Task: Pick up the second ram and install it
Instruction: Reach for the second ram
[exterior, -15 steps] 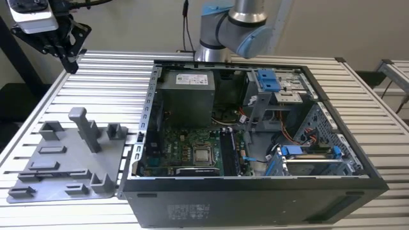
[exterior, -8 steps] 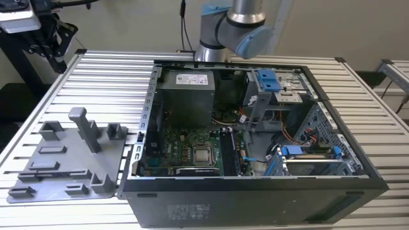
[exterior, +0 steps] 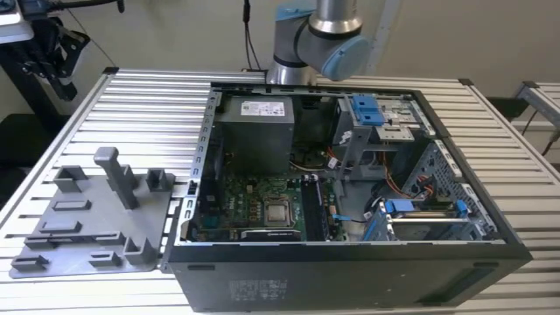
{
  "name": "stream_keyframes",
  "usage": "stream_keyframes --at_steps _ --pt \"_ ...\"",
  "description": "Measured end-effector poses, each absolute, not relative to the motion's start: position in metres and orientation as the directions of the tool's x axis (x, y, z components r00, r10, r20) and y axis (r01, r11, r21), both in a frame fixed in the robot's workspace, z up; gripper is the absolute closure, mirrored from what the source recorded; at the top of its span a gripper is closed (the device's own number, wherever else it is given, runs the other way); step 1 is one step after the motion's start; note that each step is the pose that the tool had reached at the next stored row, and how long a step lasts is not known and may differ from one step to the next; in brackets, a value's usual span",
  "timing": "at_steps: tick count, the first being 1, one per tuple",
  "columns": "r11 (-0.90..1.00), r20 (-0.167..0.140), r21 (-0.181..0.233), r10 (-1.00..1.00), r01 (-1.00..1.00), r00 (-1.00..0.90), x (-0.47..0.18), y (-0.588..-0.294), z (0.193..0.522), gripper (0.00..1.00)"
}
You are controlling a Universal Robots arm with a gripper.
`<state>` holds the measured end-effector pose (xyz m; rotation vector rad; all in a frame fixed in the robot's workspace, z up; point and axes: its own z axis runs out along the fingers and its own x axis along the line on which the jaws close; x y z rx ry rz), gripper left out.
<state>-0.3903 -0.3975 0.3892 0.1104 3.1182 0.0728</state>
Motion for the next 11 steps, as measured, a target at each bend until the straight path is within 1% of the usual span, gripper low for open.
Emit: stream_keyframes --at_steps 5,11 --pt "0.996 -0.02 0.047 0.071 0.07 -0.997 -0.3904 -0.3977 0.389 0.89" --pt "0.996 -0.02 0.047 0.071 0.07 -0.997 -0.3904 -0.405 0.3872 0.89"
